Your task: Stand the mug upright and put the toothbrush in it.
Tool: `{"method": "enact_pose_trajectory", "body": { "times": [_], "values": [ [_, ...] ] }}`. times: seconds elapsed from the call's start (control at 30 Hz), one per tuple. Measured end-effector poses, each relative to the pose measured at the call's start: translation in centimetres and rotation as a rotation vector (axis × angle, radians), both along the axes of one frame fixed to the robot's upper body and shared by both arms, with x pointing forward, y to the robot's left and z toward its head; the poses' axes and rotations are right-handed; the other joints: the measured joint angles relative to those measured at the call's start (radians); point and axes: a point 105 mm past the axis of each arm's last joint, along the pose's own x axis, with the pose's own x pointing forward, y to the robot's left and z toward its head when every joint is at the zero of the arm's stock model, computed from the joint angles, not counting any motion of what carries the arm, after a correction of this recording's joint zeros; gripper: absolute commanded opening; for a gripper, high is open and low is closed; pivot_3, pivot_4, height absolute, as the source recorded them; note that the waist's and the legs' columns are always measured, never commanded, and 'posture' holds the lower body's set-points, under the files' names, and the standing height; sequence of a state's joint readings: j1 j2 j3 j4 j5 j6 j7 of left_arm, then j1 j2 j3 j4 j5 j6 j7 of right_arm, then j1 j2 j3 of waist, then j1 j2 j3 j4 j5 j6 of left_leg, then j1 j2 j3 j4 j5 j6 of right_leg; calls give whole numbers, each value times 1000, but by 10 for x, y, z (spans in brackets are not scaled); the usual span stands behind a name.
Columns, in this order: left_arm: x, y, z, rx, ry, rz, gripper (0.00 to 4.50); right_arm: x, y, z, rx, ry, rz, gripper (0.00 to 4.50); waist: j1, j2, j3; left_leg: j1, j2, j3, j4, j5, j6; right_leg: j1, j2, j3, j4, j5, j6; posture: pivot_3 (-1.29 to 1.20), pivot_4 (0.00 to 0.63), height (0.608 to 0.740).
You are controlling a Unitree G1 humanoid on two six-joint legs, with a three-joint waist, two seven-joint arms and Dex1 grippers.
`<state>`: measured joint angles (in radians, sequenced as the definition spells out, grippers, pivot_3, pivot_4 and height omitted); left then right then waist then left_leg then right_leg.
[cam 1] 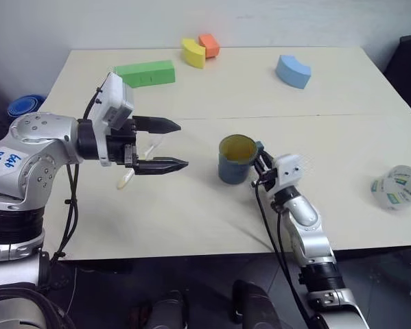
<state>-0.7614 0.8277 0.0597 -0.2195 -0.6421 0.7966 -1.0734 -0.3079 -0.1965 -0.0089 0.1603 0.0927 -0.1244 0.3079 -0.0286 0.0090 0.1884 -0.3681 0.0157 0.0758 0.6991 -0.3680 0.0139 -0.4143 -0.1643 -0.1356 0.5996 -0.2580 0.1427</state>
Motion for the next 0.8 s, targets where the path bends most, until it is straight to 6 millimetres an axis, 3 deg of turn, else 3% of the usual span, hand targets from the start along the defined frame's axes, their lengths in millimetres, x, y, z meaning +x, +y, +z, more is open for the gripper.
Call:
{"method": "enact_pose_trajectory", "body": {
  "times": [0.17,0.27,0.47,0.6,0.8],
  "values": [
    [0,-1,0,-1,-1,-3,4500,-6,-6,0,-14,19,3,3621,0,0,0,0,0,0,0,0,0,0,0,0,0,0,0,0,150,740],
    [0,0,-3,-4,2,-1,4500,-18,-15,19,-62,21,15,4471,2,0,0,0,0,0,0,0,0,0,0,0,0,0,0,0,150,740],
    [0,20,-17,15,42,85,4500,-48,-47,30,-183,168,88,4471,7,1,1,-1,0,1,0,0,1,0,0,1,-2,0,0,0,150,740],
    [-9,79,-29,59,94,307,4500,-80,-92,57,-297,339,200,4471,3,3,2,1,2,3,-2,-1,1,0,2,2,-3,0,0,0,150,740],
    [-25,158,-44,131,131,601,4500,-122,-77,99,-286,483,608,4471,7,1,2,1,2,4,-1,-2,2,1,2,2,-5,0,0,0,150,740]
  ]
}}
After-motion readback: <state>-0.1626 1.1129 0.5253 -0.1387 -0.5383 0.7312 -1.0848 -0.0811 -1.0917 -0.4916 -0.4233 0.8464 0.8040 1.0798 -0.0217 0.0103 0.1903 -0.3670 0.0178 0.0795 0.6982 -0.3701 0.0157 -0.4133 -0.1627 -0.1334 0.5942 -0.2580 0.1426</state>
